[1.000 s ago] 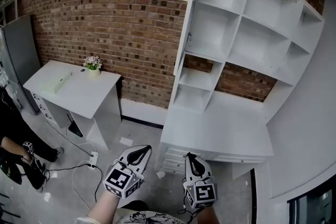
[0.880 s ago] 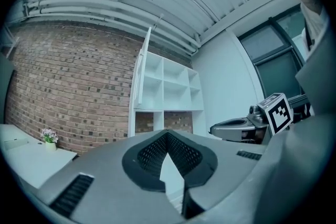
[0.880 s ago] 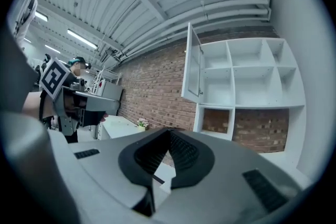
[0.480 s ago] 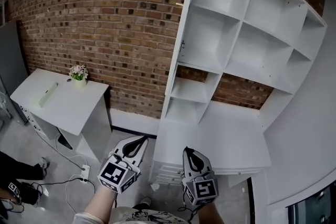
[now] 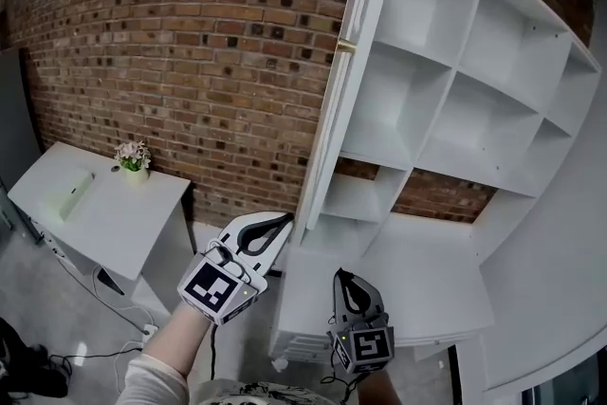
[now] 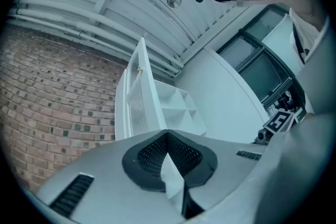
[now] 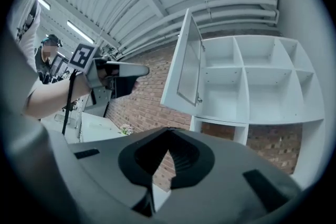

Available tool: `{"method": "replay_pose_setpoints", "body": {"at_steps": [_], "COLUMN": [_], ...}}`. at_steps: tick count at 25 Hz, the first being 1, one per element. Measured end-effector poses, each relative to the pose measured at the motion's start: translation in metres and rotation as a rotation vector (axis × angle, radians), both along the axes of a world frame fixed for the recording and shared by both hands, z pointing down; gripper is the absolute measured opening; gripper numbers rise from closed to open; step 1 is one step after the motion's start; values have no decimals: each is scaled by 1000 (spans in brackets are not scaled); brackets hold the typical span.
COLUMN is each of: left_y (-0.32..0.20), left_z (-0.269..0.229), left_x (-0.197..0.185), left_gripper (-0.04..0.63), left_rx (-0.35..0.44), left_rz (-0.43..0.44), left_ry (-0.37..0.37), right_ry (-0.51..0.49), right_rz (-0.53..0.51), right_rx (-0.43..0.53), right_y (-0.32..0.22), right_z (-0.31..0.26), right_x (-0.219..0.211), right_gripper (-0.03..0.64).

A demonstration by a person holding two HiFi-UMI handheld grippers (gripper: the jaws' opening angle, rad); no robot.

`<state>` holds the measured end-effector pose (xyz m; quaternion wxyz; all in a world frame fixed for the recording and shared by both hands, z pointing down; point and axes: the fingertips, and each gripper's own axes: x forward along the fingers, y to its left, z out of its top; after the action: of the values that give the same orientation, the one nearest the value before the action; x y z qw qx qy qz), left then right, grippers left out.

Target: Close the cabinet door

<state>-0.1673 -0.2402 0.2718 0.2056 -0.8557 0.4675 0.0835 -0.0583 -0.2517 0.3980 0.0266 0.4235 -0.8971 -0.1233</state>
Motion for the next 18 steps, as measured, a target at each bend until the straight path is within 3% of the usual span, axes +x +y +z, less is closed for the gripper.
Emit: {"method": "replay_pose_setpoints", "body": {"at_steps": [10, 18], "left_y": [-46, -70], "left_z": [-92, -147], "left_x": [8, 4], "left_gripper": [14, 23], "left_rx": [78, 88], "left_rz": [47, 60], "left_ry": [35, 127], "right_ry": [35, 27], "right_rz": [-7, -5], "right_rx": [23, 61], "right_y": [-42, -68], "right_z": [-13, -50], "right_x": [8, 16], "right_gripper": [8, 8]}}
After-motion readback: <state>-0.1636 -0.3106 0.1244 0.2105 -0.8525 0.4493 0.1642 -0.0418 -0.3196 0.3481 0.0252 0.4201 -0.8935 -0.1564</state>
